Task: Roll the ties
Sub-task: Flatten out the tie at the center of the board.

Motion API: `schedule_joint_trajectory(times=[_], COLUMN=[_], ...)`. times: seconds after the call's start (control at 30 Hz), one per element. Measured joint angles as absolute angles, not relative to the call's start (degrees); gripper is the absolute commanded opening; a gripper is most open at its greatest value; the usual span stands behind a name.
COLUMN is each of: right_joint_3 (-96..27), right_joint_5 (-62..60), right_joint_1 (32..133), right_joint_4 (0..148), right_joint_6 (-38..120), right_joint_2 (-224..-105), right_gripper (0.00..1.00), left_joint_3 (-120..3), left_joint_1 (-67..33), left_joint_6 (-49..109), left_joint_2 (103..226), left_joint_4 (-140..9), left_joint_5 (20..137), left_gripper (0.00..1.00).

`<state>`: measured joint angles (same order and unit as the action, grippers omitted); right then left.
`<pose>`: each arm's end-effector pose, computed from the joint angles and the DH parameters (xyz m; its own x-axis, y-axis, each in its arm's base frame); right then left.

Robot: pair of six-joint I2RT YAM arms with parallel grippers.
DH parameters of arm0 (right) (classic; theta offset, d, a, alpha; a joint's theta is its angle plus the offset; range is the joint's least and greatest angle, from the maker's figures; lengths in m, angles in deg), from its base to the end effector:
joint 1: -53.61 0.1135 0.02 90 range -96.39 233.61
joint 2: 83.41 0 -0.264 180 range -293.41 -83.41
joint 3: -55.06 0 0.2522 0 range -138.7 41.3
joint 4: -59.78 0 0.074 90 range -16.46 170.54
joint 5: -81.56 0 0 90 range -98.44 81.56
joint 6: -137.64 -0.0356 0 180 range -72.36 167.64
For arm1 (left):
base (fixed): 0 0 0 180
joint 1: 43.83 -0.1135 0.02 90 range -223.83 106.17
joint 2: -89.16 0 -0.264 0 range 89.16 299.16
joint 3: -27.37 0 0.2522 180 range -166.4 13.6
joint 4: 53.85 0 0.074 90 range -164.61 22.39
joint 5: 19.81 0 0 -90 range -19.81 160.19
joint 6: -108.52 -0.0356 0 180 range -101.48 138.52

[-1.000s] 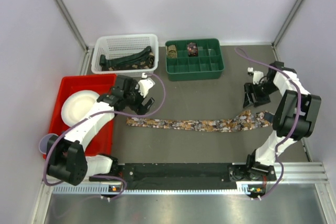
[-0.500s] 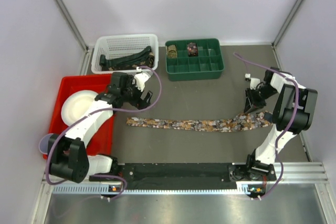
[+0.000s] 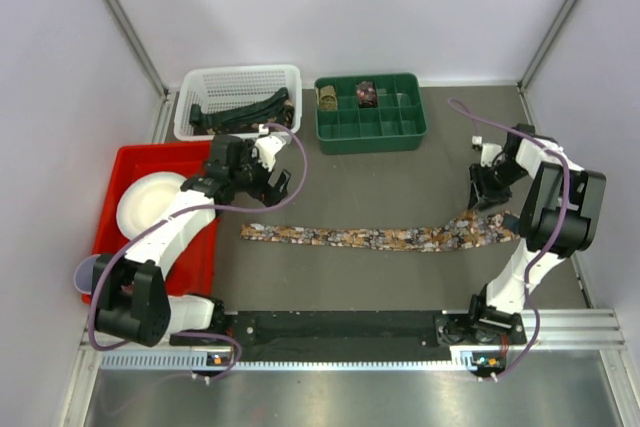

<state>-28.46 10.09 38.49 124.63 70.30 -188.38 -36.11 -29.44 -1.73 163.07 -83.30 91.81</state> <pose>0.3214 -0.0751 0.1688 -0.9767 -0.1145 -0.1817 -0.1612 0.9499 0.2678 0.2651 -0.0816 0.2528 -0.4079 0.4368 -0.8017 0.6887 0.7237 0.0440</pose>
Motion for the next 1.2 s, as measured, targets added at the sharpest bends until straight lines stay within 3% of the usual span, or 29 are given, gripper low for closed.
schedule_joint_trajectory(times=[0.13,0.4,0.47,0.53,1.2], right_joint_3=[-28.5,-26.9,-26.7,-26.2,-21.5], right_joint_5=[8.2,7.0,7.0,6.9,0.8], right_joint_1=[39.0,42.1,42.3,42.3,37.6], right_joint_4=[123.0,122.1,122.6,122.9,129.9], right_joint_6=[69.9,69.1,69.2,69.6,75.2], right_joint_2=[-188.3,-188.1,-188.0,-187.6,-170.6], right_gripper=[0.39,0.29,0.21,0.0,0.0], left_joint_3=[-36.1,-36.1,-36.1,-36.1,-36.4], left_joint_1=[-29.4,-29.5,-29.5,-29.5,-29.6], left_joint_6=[-1.7,-2.0,-2.3,-2.4,-7.1], left_joint_2=[163.4,164.4,164.4,164.4,164.9], left_joint_4=[-83.0,-82.9,-82.7,-82.4,-83.3], left_joint_5=[91.8,90.7,90.2,89.9,88.8], left_gripper=[0.99,0.99,0.99,0.99,0.99])
